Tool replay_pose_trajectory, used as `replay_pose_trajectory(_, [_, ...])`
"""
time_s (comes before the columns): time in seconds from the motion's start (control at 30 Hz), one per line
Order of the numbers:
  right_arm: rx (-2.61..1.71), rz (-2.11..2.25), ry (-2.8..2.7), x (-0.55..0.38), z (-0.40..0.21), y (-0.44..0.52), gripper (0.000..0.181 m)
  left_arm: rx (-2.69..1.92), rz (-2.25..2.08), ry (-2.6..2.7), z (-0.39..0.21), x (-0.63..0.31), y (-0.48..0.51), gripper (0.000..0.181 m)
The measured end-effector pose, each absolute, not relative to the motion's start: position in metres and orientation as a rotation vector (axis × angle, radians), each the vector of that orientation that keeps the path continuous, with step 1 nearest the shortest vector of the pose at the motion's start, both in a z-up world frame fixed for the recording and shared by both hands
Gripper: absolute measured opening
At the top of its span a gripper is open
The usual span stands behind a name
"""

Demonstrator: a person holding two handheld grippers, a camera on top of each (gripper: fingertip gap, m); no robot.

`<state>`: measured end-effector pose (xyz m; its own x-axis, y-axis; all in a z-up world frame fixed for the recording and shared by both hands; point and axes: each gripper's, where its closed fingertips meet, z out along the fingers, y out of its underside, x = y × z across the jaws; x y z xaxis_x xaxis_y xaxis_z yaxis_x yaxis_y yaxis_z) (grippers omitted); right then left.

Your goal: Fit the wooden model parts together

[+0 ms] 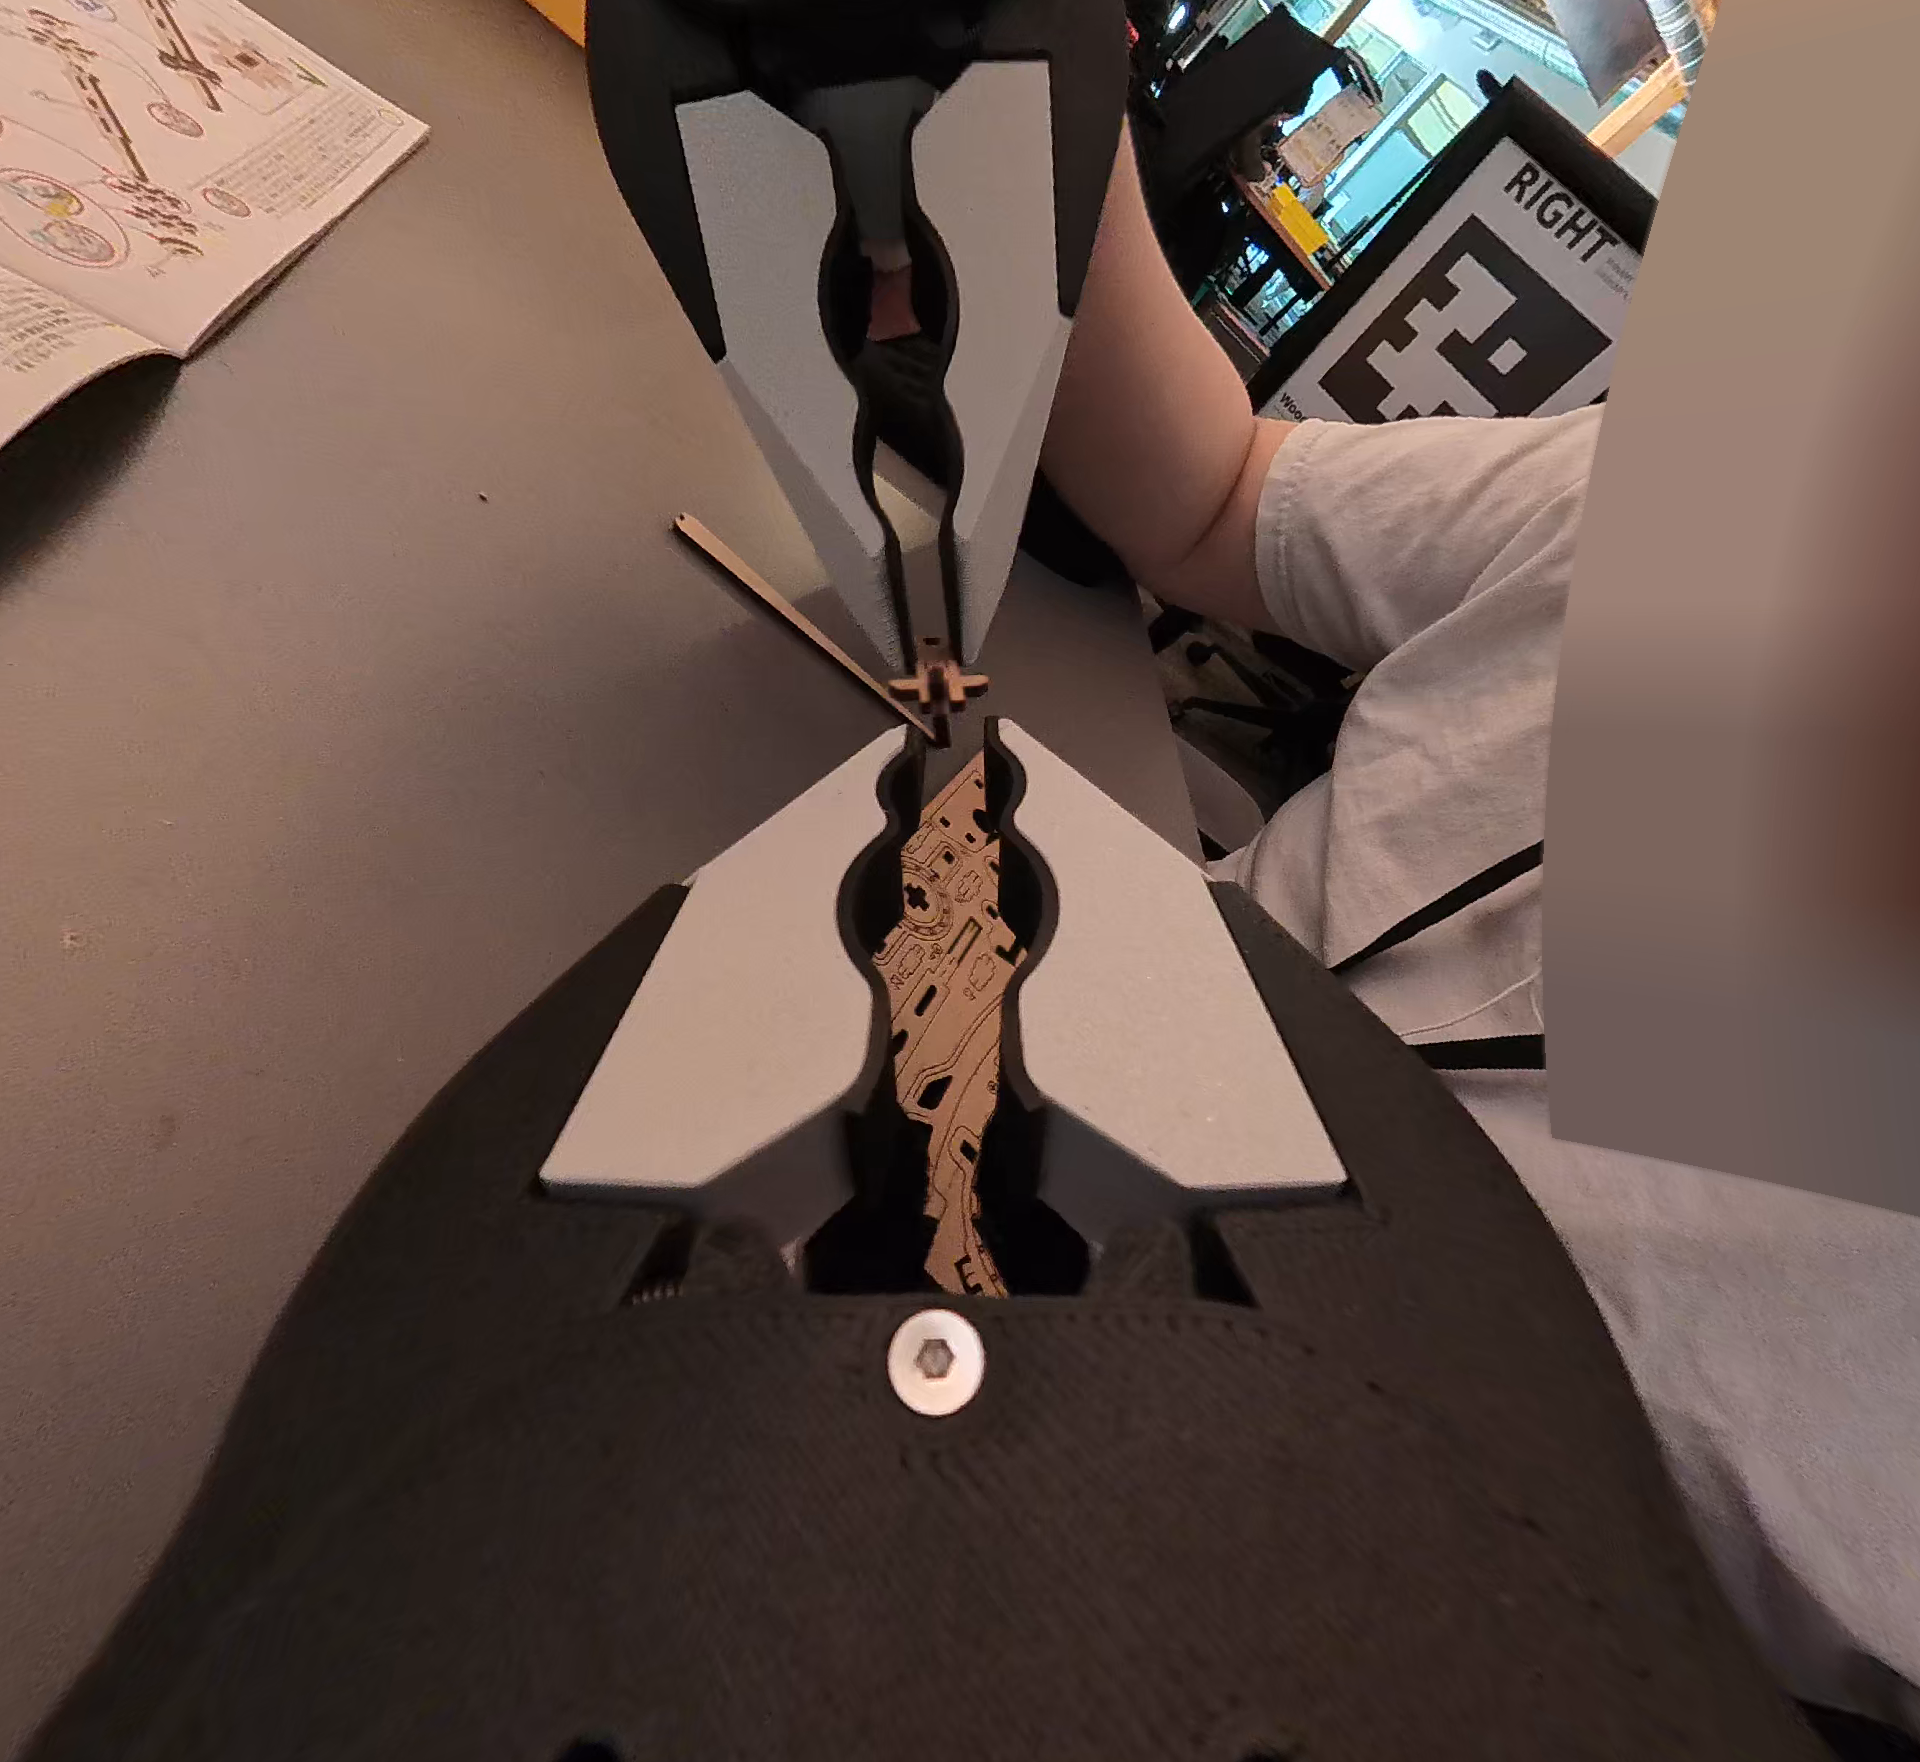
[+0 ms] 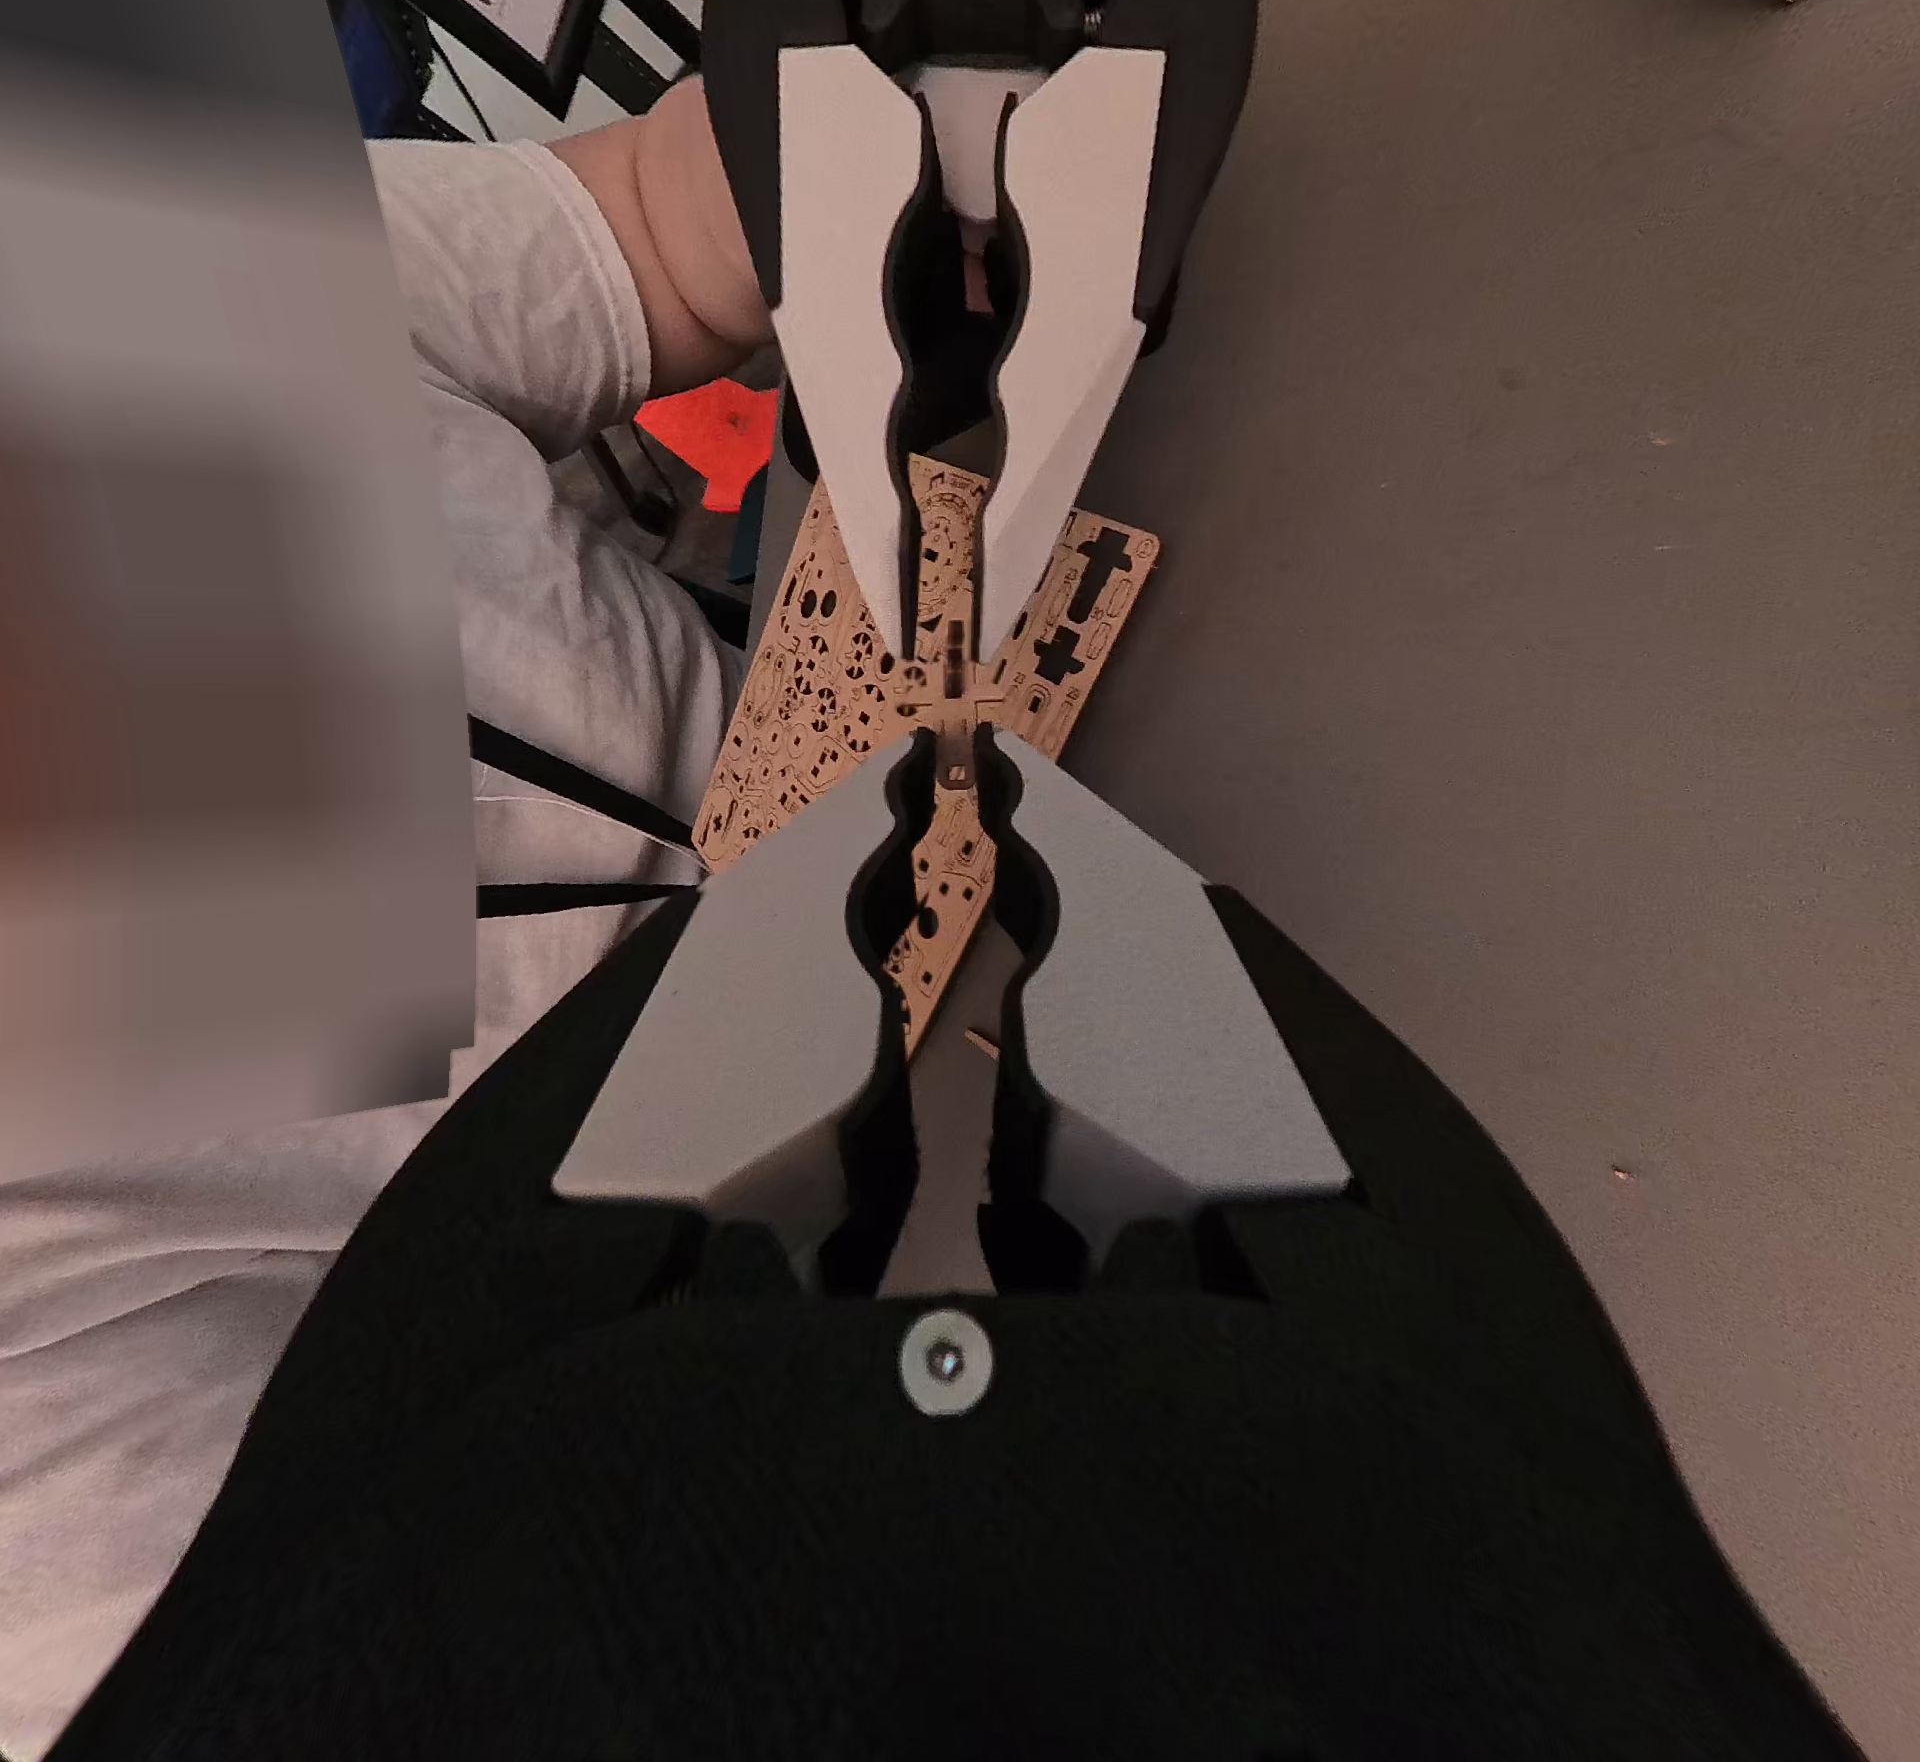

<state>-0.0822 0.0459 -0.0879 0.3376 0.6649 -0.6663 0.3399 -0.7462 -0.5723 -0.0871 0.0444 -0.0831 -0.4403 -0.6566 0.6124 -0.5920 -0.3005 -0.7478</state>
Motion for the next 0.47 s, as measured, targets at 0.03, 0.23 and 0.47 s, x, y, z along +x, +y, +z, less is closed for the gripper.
replay_pose_trajectory(0.03, [-2.261, 1.397, -0.888, -0.083, -0.086, 0.046, 0.006, -1.633, -1.880, 1.825, -0.083, -0.087, 0.045, 0.009])
replay_pose_trajectory(0.23, [-2.248, 1.437, -0.859, -0.080, -0.086, 0.048, 0.006, -1.609, -1.867, 1.799, -0.078, -0.087, 0.051, 0.012])
replay_pose_trajectory(0.47, [-2.212, 1.436, -0.848, -0.079, -0.081, 0.051, 0.006, -1.646, -1.953, 1.718, -0.072, -0.088, 0.057, 0.007])
